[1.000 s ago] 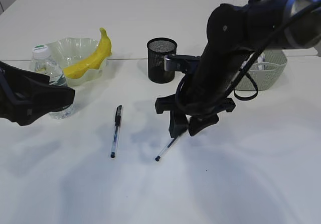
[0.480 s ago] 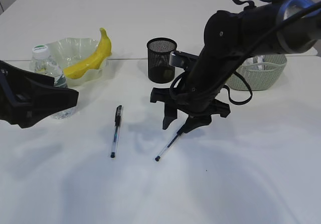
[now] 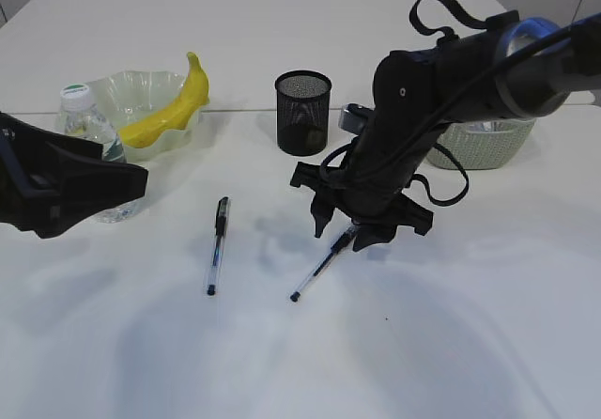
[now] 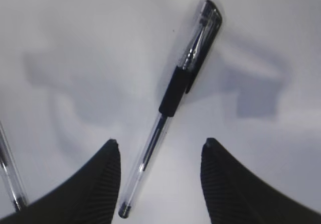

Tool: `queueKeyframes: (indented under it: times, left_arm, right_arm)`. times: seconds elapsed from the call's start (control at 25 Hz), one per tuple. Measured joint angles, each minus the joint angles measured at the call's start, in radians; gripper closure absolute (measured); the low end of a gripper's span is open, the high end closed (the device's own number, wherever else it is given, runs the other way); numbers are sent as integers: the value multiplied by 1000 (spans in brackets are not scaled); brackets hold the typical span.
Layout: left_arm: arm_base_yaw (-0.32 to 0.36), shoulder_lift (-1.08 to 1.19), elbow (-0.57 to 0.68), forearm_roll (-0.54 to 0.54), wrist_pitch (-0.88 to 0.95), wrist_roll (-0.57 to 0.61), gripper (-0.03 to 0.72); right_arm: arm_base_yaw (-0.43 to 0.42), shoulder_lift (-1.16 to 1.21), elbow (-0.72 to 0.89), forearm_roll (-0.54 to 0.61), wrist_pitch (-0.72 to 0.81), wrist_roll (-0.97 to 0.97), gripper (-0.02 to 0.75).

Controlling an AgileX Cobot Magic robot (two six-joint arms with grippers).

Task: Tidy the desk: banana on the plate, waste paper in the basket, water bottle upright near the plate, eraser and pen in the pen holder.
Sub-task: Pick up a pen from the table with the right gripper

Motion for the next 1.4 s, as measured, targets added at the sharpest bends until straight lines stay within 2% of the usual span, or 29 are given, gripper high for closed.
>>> queueKeyframes:
  times: [0.24,1.04,1.28,1.4]
  left_arm:
    - [0,0,0,-9,0,-9,148]
    - [0,0,0,-11,0,-43,148]
    - [0,0,0,-11,0,-44,148]
    - [0,0,0,-11,0,-44,148]
  right_arm:
    - [0,17,0,-8,-50,107,350]
    - [0,85,-9,-66,-96,254,349]
    - [0,137,-103,-81,-32,258,349]
    - [0,149,-133,-116,23,258,374]
